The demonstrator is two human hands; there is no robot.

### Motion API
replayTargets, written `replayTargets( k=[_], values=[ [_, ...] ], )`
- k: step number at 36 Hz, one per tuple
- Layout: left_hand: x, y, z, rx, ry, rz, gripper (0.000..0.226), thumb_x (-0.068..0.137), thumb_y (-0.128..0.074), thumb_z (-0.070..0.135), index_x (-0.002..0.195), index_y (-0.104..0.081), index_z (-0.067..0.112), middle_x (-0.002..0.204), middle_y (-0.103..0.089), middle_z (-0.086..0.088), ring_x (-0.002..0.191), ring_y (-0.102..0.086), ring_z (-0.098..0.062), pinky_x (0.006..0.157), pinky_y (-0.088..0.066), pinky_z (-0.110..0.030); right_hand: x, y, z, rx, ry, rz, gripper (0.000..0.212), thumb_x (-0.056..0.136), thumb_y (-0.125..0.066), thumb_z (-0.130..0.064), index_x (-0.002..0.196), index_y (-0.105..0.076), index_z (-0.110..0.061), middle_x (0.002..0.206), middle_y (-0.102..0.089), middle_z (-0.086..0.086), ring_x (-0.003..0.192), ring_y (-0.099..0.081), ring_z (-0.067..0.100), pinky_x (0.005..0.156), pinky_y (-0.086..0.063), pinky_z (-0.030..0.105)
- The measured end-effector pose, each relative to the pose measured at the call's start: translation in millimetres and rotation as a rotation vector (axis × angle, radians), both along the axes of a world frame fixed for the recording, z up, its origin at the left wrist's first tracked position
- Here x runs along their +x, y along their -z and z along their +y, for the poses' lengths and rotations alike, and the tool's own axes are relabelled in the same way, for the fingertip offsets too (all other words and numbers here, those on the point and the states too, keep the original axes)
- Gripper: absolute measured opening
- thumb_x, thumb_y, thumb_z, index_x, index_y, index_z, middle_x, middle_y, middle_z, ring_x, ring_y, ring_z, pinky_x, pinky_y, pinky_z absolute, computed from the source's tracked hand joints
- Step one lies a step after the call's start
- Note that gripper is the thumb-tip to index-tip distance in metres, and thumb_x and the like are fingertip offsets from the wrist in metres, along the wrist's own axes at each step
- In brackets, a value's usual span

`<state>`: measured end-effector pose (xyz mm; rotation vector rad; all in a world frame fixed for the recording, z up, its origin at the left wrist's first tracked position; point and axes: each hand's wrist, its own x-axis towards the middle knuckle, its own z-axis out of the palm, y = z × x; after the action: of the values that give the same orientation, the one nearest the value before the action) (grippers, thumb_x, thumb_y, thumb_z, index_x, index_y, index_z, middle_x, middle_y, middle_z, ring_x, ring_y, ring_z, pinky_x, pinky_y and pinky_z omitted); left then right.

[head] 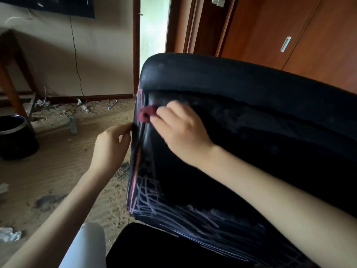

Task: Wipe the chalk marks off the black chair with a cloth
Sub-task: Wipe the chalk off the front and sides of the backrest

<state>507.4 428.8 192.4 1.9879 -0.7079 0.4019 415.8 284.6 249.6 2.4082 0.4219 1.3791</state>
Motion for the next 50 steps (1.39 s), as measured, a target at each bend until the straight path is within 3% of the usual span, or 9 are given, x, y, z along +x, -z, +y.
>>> replayTargets(
  k=[6, 16, 22, 26, 29, 34, 42, 46, 50],
  values=[
    [2.8, -1.3, -1.9, -0.021, 0.031, -0.004, 0.028, 0.089, -0.053, -0.002, 0.108, -0.071, 0.008, 0.098, -0.071, -0.010, 0.086, -0.067, -0.029, 0.079, -0.053, -0.040, -9.2, 47.9, 6.8, -0.075, -0.068, 0.086, 0.015, 0.086, -0.063, -0.002, 0.073, -0.066, -0.007, 0.071, -0.054, 0.007, 0.068, -0.054, 0.026, 0.064, -0.046, 0.037],
    [4.2, 3.0, 2.2, -0.034, 0.047, -0.016, 0.029, 0.089, -0.053, -0.004, 0.109, -0.071, 0.008, 0.101, -0.072, -0.007, 0.095, -0.064, -0.022, 0.077, -0.041, -0.026, -59.0, 121.8, 4.3, -0.290, -0.119, 0.476, 0.025, 0.086, -0.051, -0.007, 0.071, -0.068, -0.017, 0.076, -0.059, 0.000, 0.073, -0.051, 0.020, 0.078, -0.046, 0.035],
    [9.3, 4.7, 2.9, -0.104, 0.082, 0.072, 0.027, 0.089, -0.055, -0.003, 0.105, -0.072, 0.009, 0.089, -0.068, 0.002, 0.085, -0.061, -0.013, 0.068, -0.041, -0.025, -23.9, 6.7, 20.2, -0.125, -0.087, 0.169, 0.024, 0.095, -0.050, -0.010, 0.081, -0.069, -0.012, 0.077, -0.062, 0.003, 0.071, -0.054, 0.024, 0.070, -0.043, 0.036],
    [11.2, 7.1, 2.2, -0.212, 0.140, 0.173, 0.033, 0.088, -0.052, -0.006, 0.107, -0.071, 0.013, 0.096, -0.071, 0.002, 0.091, -0.067, -0.011, 0.083, -0.051, -0.023, 17.8, -64.4, 7.3, -0.025, 0.092, 0.023, 0.015, 0.086, -0.057, -0.002, 0.086, -0.071, -0.006, 0.084, -0.067, 0.009, 0.078, -0.058, 0.028, 0.069, -0.042, 0.037],
    [13.5, 6.9, 1.2, -0.332, 0.209, 0.313, 0.030, 0.089, -0.054, -0.004, 0.103, -0.071, 0.016, 0.088, -0.072, 0.015, 0.084, -0.067, -0.001, 0.075, -0.048, -0.009, 28.6, -50.4, 8.6, 0.016, 0.116, 0.086, 0.023, 0.082, -0.050, 0.001, 0.080, -0.072, -0.004, 0.080, -0.065, 0.011, 0.075, -0.056, 0.030, 0.066, -0.044, 0.037],
    [19.4, 12.5, -2.1, -0.340, 0.204, 0.391, 0.032, 0.087, -0.053, -0.008, 0.103, -0.070, 0.014, 0.081, -0.069, 0.021, 0.074, -0.061, 0.014, 0.073, -0.045, -0.005, 7.5, 29.3, 31.7, -0.016, -0.019, 0.178, 0.013, 0.080, -0.054, -0.007, 0.073, -0.065, -0.008, 0.077, -0.059, 0.008, 0.077, -0.045, 0.025, 0.065, -0.035, 0.036],
    [19.2, 14.6, 6.9, -0.375, 0.198, 0.438, 0.027, 0.090, -0.052, -0.003, 0.102, -0.071, 0.012, 0.100, -0.073, -0.003, 0.088, -0.068, -0.007, 0.079, -0.049, -0.014, -26.3, 102.7, 49.6, -0.106, -0.066, 0.454, 0.021, 0.079, -0.049, -0.009, 0.066, -0.064, -0.018, 0.075, -0.059, 0.001, 0.071, -0.049, 0.020, 0.070, -0.042, 0.031],
    [21.6, 12.8, 13.0, -0.392, 0.185, 0.432, 0.027, 0.093, -0.050, 0.000, 0.110, -0.069, 0.009, 0.099, -0.072, 0.000, 0.083, -0.067, 0.001, 0.068, -0.045, -0.006, -24.6, 76.5, 57.2, -0.110, -0.058, 0.463, 0.024, 0.082, -0.043, -0.010, 0.076, -0.065, -0.018, 0.075, -0.056, -0.001, 0.071, -0.046, 0.019, 0.069, -0.035, 0.032],
    [23.9, 6.5, 16.0, -0.444, 0.197, 0.436, 0.024, 0.094, -0.050, 0.005, 0.107, -0.067, 0.018, 0.093, -0.071, 0.009, 0.082, -0.065, 0.002, 0.070, -0.047, -0.010, 1.9, 0.3, 58.4, -0.020, -0.088, 0.205, 0.025, 0.093, -0.045, -0.012, 0.080, -0.067, -0.013, 0.081, -0.061, 0.002, 0.076, -0.051, 0.023, 0.068, -0.035, 0.034]
  ],
)
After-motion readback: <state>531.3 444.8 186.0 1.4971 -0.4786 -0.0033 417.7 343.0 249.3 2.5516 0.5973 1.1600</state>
